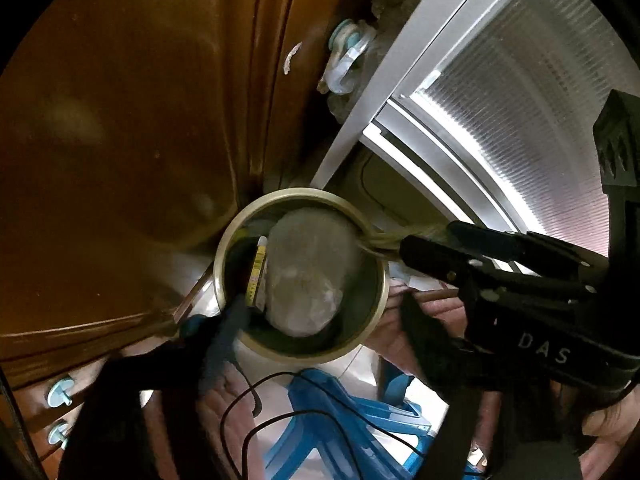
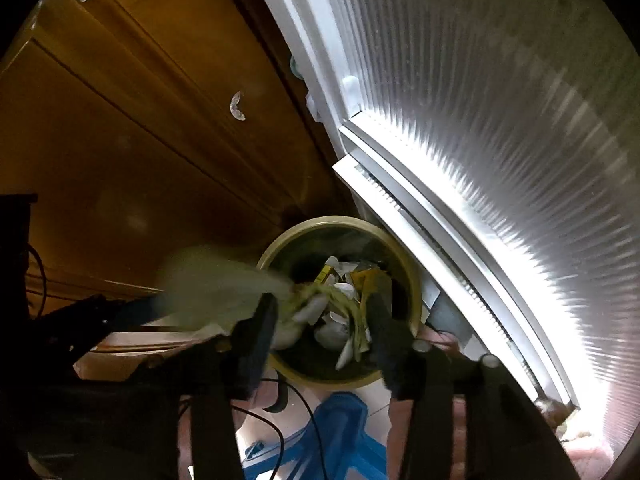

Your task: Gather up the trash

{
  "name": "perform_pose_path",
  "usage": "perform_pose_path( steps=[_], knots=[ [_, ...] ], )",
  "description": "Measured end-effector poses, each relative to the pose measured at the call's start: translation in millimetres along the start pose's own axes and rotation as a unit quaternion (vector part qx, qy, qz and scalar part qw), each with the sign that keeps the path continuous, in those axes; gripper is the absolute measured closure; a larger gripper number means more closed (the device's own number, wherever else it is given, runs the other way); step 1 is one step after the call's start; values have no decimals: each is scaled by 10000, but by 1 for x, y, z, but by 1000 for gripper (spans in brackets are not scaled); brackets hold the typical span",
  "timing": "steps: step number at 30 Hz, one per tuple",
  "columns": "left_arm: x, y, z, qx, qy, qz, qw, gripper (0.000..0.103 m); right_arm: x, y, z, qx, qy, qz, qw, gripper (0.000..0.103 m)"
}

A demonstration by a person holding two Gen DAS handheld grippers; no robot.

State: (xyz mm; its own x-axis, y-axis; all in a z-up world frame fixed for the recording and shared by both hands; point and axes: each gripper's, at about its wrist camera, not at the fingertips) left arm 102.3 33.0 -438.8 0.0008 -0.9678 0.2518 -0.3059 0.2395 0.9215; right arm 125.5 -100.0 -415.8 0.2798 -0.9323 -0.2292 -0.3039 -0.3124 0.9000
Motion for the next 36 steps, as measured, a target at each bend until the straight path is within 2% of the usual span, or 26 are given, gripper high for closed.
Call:
perform_pose_path(
  steps=[2,3,10,18,25,31,34,36],
  knots=[
    [2,3,1,38,-88,-85,9999,9,0,1,0,16,8,7,10000,39],
    [2,8,2,41,-120,-100,9999,9,-1,1,-1,21,12,7,10000,37],
    [3,11,3,76,-204,-179,9996,6,-4,-7,-1,47,57,106,9999,36],
    [-3,21,4,191,-212,-295,9992,2,2,4,-4,109,21,337,9994,34],
    [-7,43,5,305,-82,-330,9990,1,1,15,-5,109,18,437,9990,28],
    [-6,70,10,395,8,-285,9988,1,1,47,-3,188,-157,589,9980,23],
    [-4,87,11,506,44,-275,9983,1,-4,65,1,261,-144,611,9977,14],
    [-2,100,12,572,59,-261,9980,1,-10,76,3,342,-72,639,9973,12]
  ],
)
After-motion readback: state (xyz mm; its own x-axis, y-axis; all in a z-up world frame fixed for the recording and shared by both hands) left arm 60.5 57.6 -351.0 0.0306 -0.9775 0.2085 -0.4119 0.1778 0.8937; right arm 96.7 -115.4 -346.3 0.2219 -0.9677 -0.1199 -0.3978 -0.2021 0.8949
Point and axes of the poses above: each gripper's, at about its wrist camera, not at the fingertips, and y roughly against the way its jaws point, x to its right, z to its underside, and after that the axes turned 6 degrees about x, right-handed
